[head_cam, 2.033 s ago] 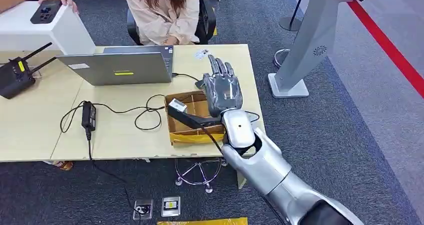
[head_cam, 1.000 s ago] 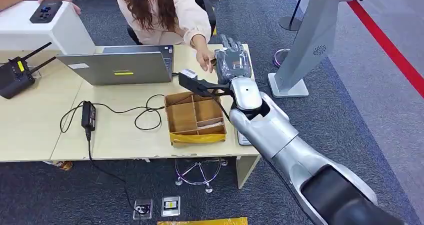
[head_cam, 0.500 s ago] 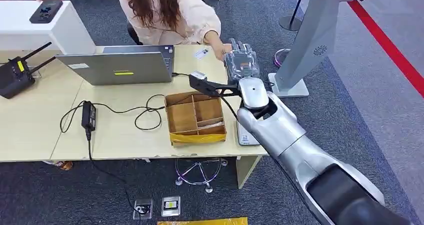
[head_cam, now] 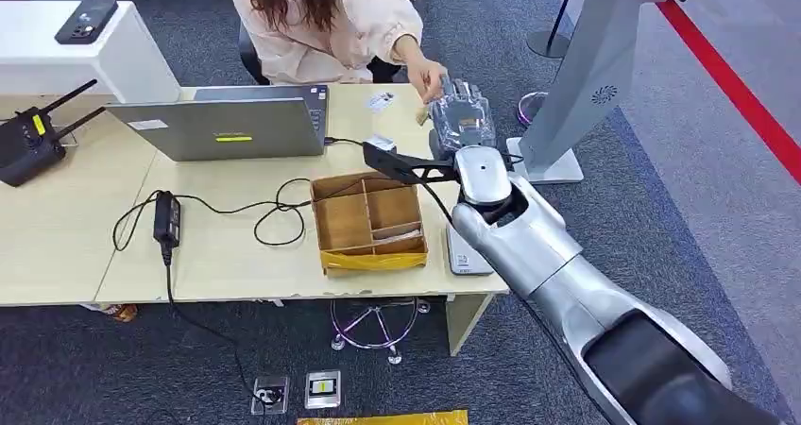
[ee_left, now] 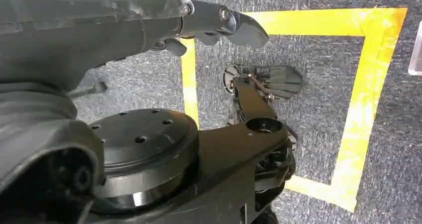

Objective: Pass the card to the sensor for recognition and then transmit it.

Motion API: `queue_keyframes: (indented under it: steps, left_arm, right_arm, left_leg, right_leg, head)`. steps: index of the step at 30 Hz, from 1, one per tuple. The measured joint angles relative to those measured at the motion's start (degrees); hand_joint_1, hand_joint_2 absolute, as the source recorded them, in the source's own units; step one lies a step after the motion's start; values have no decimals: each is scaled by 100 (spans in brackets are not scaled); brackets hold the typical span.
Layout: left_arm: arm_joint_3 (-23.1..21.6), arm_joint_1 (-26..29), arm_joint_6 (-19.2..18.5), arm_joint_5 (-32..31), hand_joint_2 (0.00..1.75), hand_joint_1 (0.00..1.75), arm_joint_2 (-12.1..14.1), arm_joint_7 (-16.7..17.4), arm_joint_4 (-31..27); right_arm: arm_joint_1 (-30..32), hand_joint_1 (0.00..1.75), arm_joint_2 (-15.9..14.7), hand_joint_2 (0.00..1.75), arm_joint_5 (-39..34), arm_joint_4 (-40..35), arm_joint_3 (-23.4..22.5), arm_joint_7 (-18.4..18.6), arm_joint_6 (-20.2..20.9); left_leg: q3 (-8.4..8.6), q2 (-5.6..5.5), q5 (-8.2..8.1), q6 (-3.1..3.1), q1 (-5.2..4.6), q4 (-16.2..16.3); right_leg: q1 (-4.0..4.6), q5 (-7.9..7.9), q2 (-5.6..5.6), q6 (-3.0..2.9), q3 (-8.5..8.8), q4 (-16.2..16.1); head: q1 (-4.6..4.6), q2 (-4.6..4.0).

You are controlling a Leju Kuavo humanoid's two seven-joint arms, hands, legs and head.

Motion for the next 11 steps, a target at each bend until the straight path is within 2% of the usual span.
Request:
queue_keyframes:
  steps: [11]
  left_arm:
    - [-35,15,63,9,0,0,-9,0,0]
  right_arm:
    - [264,0,-109,0,289,-479,-72,208,-74]
  left_leg:
    - [0,0,0,0,0,0]
  right_leg:
    - [0,1,0,1,0,0]
  head:
    - [0,0]
